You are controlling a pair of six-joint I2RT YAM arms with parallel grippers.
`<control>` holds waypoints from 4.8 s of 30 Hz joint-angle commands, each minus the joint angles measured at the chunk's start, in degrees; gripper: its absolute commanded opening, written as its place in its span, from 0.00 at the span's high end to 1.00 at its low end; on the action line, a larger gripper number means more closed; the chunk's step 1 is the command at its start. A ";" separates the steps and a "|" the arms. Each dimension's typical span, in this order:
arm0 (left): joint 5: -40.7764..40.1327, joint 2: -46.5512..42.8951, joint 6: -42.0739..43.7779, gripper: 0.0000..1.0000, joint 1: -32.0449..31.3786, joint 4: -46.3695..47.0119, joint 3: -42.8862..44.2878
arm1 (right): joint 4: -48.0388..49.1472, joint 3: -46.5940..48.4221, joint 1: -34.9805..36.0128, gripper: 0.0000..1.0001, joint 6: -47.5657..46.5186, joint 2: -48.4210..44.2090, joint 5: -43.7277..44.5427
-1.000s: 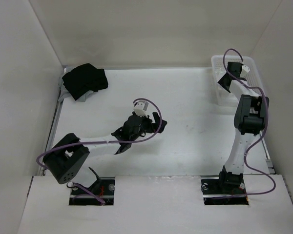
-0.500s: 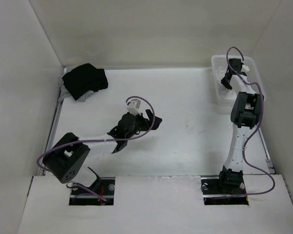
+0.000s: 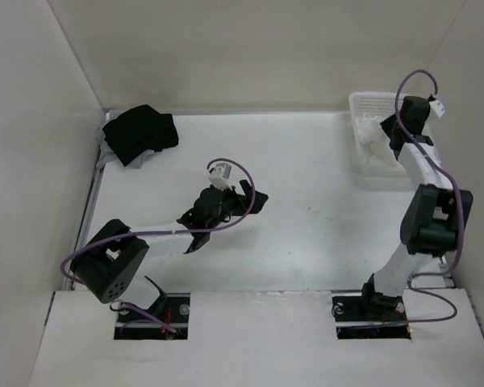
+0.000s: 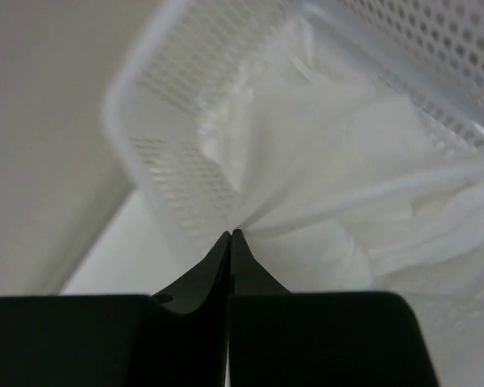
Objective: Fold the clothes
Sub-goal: Grab the tank top from the pile, then move the tank top to the center of the board, then flatten the tank top out
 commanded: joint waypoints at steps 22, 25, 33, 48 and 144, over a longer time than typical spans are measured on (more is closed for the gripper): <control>-11.16 -29.11 -3.55 0.02 13.32 -14.27 -4.22 | 19.14 -25.81 48.82 0.93 -0.03 -50.05 -11.31; -10.81 -31.31 -4.78 0.03 17.62 -17.34 -7.64 | 25.55 -42.84 55.32 0.93 5.58 -45.14 -9.74; -10.72 -22.28 -0.84 0.38 16.33 -20.77 -9.68 | 26.90 -62.85 49.63 0.51 13.43 -49.07 -6.12; -10.20 -10.58 0.67 0.49 10.52 -24.03 -5.90 | 17.91 -42.38 68.08 0.61 3.40 -23.79 -9.28; -16.17 -25.16 19.56 0.98 5.51 -41.52 52.37 | -13.72 -42.89 84.85 0.96 9.47 -89.34 11.62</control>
